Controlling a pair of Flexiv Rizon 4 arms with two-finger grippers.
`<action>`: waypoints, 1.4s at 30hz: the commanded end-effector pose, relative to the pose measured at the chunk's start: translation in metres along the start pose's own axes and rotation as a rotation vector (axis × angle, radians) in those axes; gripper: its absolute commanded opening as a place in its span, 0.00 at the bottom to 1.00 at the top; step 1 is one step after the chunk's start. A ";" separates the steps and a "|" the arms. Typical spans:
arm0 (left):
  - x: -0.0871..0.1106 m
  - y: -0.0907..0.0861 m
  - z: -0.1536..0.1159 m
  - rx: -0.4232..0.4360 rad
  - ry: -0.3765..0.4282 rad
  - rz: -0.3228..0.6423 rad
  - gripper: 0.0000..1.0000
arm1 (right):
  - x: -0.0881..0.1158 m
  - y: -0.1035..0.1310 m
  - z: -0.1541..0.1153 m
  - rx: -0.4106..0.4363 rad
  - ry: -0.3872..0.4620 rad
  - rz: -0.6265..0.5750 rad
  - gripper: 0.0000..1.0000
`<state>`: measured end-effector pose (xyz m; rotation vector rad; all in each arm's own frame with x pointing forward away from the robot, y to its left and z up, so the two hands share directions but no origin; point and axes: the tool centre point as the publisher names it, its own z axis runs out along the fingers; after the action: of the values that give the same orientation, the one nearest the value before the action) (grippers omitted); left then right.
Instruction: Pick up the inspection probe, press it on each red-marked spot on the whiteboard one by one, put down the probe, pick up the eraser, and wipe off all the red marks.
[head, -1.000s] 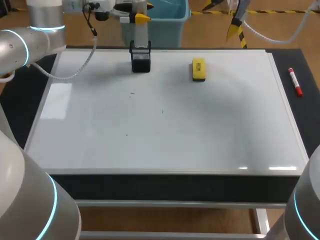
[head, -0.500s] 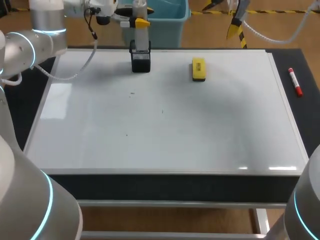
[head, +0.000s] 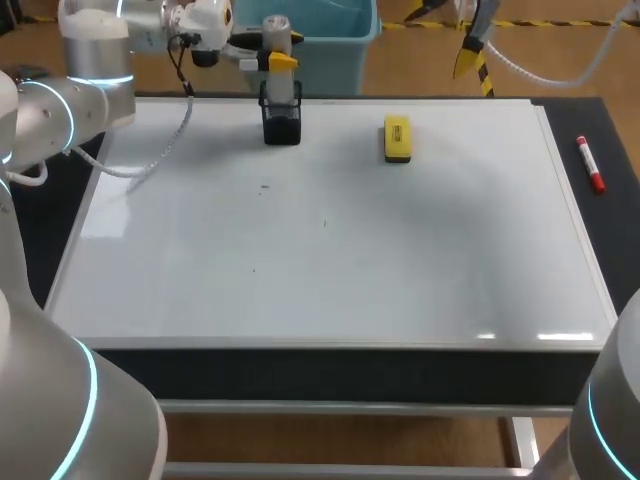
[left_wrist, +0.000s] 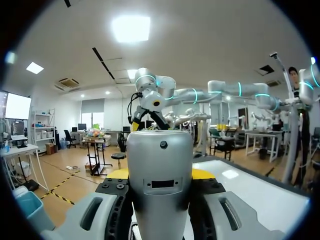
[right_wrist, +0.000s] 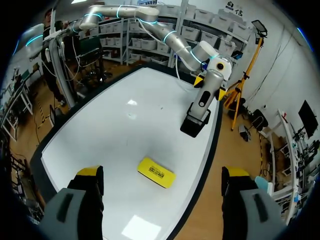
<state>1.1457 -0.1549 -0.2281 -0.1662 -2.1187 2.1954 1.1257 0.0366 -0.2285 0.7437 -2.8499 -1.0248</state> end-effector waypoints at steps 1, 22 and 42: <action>-0.010 0.013 -0.002 0.030 0.098 -0.004 0.00 | -0.001 0.000 -0.002 0.003 0.007 -0.001 1.00; -0.016 0.040 -0.003 0.042 0.107 -0.022 0.00 | -0.001 0.000 -0.002 0.003 0.007 -0.001 1.00; -0.018 0.056 -0.004 0.023 0.148 -0.021 0.00 | -0.001 0.000 -0.002 0.003 0.007 -0.001 1.00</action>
<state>1.1570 -0.1556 -0.2793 -0.0549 -2.1346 2.2386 1.1258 0.0365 -0.2284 0.7438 -2.8498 -1.0244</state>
